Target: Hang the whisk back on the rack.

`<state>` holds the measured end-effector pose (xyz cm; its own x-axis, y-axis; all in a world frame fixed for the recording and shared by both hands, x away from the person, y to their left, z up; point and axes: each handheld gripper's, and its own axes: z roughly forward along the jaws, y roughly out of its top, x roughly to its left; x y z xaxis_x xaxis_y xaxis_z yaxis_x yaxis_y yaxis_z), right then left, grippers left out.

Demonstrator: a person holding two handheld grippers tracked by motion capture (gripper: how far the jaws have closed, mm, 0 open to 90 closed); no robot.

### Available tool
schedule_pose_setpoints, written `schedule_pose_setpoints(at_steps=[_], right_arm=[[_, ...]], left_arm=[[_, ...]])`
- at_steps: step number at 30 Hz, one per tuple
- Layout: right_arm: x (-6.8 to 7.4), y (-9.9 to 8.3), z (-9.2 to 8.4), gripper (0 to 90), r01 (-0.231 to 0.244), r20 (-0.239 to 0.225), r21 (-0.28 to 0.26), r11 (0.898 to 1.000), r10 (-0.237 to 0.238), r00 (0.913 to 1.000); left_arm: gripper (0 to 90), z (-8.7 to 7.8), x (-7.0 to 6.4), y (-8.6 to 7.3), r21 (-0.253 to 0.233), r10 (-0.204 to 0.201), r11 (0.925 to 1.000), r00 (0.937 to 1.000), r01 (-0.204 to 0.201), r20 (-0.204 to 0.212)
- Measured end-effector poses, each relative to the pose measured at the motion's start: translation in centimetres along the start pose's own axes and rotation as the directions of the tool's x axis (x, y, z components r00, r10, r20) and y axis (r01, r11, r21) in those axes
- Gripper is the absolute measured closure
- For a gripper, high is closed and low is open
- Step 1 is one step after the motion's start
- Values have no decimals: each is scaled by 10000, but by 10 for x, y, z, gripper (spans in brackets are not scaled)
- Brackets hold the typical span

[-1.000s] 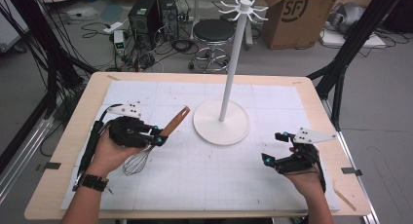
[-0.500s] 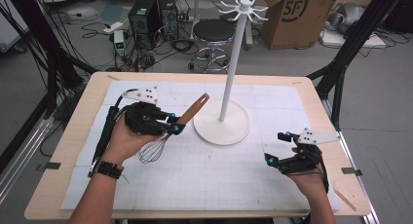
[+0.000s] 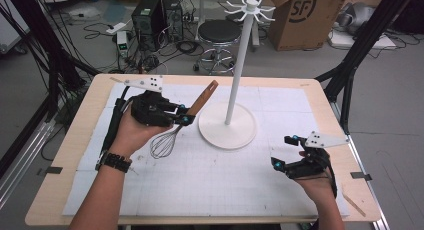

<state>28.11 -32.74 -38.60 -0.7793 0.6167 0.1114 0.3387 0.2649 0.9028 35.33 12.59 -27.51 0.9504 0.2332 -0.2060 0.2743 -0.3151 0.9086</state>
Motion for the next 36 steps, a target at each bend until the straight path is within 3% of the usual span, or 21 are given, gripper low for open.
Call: schedule_pose_setpoints(at_steps=[8,18,36], right_arm=[[0,0,1,27,26,12,15,10000,-26,10000],[0,0,1,27,15,-42,39,10000,-15,10000],[1,0,2,27,102,-86,31,9999,-101,9999]], left_arm=[[704,-6,7,13,-123,-29,9999,10000,30,59],[705,-13,9,49,-180,448,9988,9988,-445,173],[704,-5,13,100,-272,756,9967,9971,-759,-98]])
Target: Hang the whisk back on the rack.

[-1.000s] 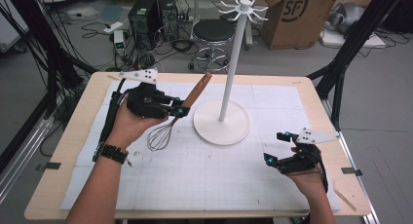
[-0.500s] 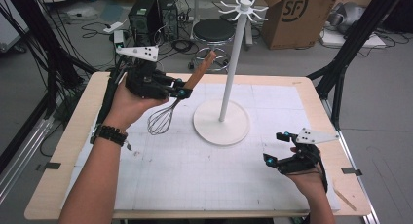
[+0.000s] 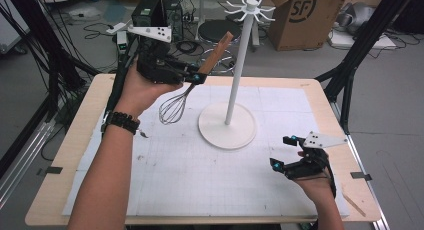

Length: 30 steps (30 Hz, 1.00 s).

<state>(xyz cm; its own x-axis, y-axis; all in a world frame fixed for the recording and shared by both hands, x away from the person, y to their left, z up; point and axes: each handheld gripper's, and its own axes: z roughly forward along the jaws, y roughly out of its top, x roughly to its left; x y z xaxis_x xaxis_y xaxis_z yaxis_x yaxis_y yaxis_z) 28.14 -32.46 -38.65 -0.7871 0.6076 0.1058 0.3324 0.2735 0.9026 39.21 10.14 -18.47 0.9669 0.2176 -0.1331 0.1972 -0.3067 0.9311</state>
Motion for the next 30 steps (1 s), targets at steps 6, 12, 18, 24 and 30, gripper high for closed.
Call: schedule_pose_setpoints(at_steps=[6,12,18,24,30], right_arm=[[0,0,-1,27,9,13,-8,10000,-8,10000],[0,0,-1,27,-51,15,-12,10000,51,10000],[0,0,-1,27,-46,26,-15,10000,46,10000],[0,0,-1,27,-25,25,1,10000,25,10000],[0,0,-2,27,6,37,-69,10000,-6,10000]], left_arm=[[705,4,2,11,-3,126,9999,9999,-126,56],[705,6,8,22,-225,122,9997,9999,-121,80],[705,10,11,30,-336,135,9993,9999,-134,25],[705,11,14,33,-373,82,9993,9999,-85,-79],[705,14,17,32,-325,53,9995,10000,-55,-79]])
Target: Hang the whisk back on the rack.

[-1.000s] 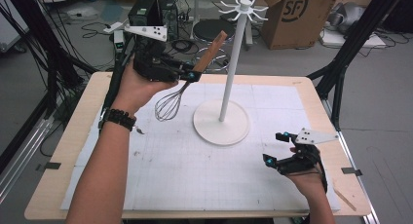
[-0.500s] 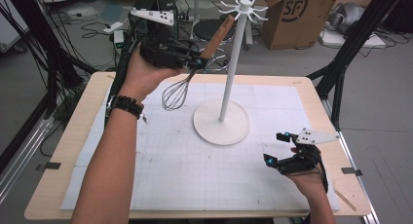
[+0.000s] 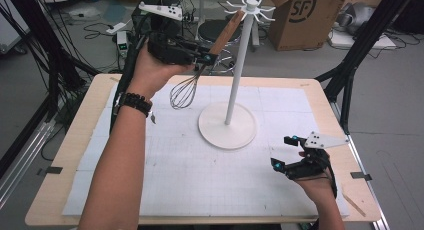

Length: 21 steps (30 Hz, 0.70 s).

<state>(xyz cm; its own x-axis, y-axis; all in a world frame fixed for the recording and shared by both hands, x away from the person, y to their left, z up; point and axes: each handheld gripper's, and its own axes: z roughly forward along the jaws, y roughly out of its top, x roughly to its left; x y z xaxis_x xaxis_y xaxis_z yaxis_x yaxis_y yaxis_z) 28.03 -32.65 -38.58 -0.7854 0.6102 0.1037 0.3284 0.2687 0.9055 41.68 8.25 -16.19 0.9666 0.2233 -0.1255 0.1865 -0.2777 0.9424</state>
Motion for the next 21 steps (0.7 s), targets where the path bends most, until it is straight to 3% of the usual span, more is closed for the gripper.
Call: schedule_pose_setpoints(at_steps=[21], right_arm=[[0,0,-1,27,-5,-12,15,10000,5,10000]], left_arm=[[706,17,9,-4,511,-122,9986,9992,142,-392]])
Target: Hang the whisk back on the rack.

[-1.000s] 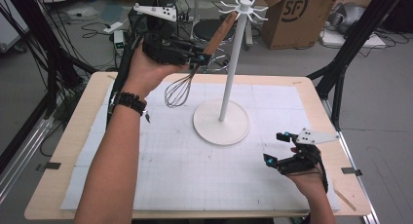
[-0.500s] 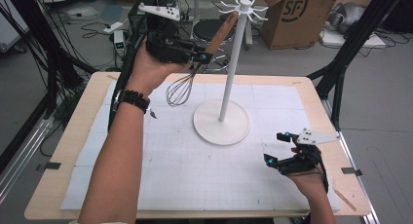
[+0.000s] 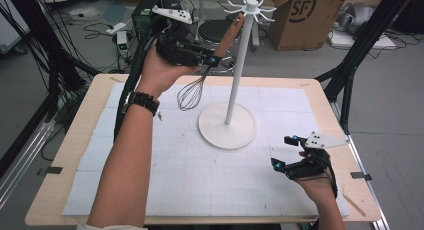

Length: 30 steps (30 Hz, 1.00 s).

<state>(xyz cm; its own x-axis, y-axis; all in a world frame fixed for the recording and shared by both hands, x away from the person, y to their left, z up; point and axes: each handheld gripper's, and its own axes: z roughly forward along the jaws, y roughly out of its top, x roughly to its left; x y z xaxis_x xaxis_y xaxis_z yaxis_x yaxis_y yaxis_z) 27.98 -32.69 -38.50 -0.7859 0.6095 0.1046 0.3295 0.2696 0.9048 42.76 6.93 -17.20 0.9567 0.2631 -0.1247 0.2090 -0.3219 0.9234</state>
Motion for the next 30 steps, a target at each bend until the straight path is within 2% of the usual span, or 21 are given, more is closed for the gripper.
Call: schedule_pose_setpoints(at_steps=[8,14,16,17,18,19,20,22,25,30], right_arm=[[1,0,1,27,28,-27,30,10000,-28,10000],[1,0,1,27,39,-22,-6,10000,-39,10000],[1,0,1,27,-1,-14,-2,10000,1,10000],[1,0,1,27,-14,-9,3,10000,14,10000],[0,0,1,27,7,-4,9,10000,-7,10000],[0,0,1,27,8,-14,-1,10000,-8,10000],[0,0,1,27,28,-20,-5,10000,-28,10000],[0,0,1,27,-3,-44,-10,10000,3,10000],[0,0,1,27,15,-24,-6,10000,-15,10000],[1,0,1,27,37,-54,-17,10000,-37,10000]], left_arm=[[709,11,0,-1,340,-75,9994,9998,81,-167],[706,18,2,0,299,-156,9994,9998,159,-81],[701,19,2,0,288,-165,9994,9997,170,-176],[689,19,3,0,350,-156,9993,9996,164,-236],[635,19,3,0,379,-274,9989,9990,288,-366],[565,20,4,-1,460,-338,9983,9987,355,-371],[533,20,4,-2,581,-333,9977,9988,353,-346],[499,21,3,-4,722,-250,9970,9988,279,-418],[468,20,2,-8,552,-359,9978,9986,380,-387],[399,18,1,-17,886,-467,9947,9969,522,-627]])
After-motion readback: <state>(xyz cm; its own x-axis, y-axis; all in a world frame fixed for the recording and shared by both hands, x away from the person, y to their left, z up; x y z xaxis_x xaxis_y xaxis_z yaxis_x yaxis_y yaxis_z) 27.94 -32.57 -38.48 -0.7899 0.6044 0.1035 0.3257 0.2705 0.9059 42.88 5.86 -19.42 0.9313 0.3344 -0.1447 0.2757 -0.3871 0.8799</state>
